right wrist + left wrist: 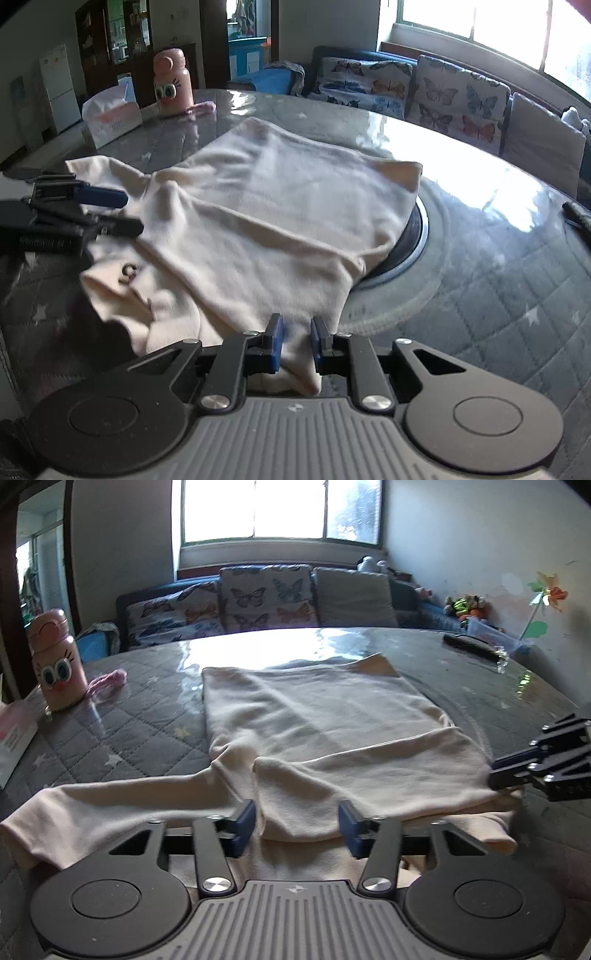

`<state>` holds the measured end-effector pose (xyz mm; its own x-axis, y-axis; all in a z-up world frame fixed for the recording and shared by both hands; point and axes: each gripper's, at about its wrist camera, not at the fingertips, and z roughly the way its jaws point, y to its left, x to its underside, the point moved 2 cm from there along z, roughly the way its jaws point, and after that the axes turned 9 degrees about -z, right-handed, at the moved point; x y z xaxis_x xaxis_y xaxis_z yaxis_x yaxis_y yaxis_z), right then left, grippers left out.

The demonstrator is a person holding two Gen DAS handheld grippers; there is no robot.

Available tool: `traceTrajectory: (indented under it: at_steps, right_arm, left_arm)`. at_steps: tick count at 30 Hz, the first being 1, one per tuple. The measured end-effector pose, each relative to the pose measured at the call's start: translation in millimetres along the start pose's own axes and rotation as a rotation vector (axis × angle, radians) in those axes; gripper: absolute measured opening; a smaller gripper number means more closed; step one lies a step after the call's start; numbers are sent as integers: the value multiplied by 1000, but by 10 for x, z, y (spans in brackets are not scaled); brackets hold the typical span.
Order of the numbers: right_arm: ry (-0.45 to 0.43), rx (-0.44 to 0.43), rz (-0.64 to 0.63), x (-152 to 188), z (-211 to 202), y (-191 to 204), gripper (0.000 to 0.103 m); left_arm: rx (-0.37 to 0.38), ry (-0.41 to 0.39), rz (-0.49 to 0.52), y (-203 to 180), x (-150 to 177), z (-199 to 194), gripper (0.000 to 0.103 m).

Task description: Fold clothes

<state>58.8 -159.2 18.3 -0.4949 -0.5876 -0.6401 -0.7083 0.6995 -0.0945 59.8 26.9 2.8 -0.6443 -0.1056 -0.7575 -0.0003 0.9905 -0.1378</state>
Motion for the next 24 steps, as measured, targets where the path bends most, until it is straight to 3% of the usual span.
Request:
traceTrajectory:
  at_steps: [2,10,14,21,24]
  right_arm:
    - [-3,-3,1,-14,-11,-16,16]
    - [-69,17,16,-269,26,-124,19]
    - [-66,16,10,-357,208,-116,25]
    - [-42,35,13,-375,351,-118,28]
    - [-32,27,-3,-378,385,-46,35]
  left_arm:
    - [-18,8,-8,26,4,25,29]
    - [-46,-6,-5,65,2,-37,4]
    - [-54,-12,-4,107,21,-110,2]
    - [-43,1,-42,248,47,-217,5]
    - [-38,5,-67,297,67,-234,6]
